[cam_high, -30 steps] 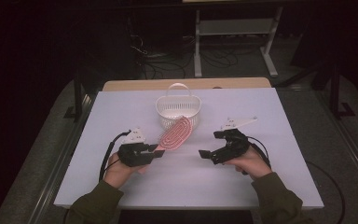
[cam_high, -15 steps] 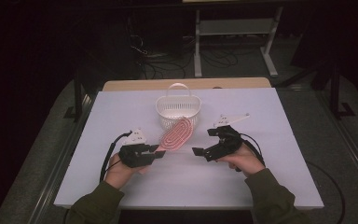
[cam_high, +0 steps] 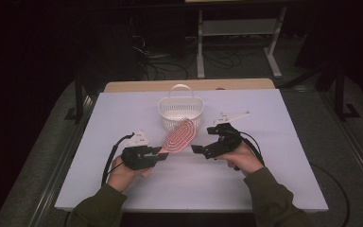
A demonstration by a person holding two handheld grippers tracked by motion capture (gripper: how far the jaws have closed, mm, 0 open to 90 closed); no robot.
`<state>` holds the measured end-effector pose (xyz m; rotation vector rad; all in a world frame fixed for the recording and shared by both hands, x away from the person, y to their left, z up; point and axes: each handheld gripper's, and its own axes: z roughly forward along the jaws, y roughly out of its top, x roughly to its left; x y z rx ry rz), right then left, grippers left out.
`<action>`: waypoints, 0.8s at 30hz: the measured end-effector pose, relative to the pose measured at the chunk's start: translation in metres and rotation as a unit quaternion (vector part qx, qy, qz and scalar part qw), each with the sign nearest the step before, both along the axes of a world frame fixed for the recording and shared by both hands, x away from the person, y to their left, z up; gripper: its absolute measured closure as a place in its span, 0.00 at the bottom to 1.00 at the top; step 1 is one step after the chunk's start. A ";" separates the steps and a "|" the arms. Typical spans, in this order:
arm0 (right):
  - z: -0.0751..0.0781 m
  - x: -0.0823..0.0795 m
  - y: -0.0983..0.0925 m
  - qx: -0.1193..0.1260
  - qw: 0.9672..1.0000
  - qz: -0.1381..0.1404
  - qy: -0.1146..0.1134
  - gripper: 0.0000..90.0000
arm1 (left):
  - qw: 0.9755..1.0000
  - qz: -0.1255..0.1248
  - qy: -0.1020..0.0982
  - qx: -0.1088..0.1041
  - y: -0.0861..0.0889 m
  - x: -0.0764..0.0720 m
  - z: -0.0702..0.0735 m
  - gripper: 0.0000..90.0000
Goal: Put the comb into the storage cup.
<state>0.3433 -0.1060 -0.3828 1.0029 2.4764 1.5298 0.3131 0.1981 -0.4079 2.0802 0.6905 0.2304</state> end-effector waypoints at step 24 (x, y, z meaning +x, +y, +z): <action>0.006 0.012 0.013 0.027 1.000 -0.009 0.007 0.00 | 1.000 0.004 -0.010 -0.006 -0.005 -0.001 -0.002 0.78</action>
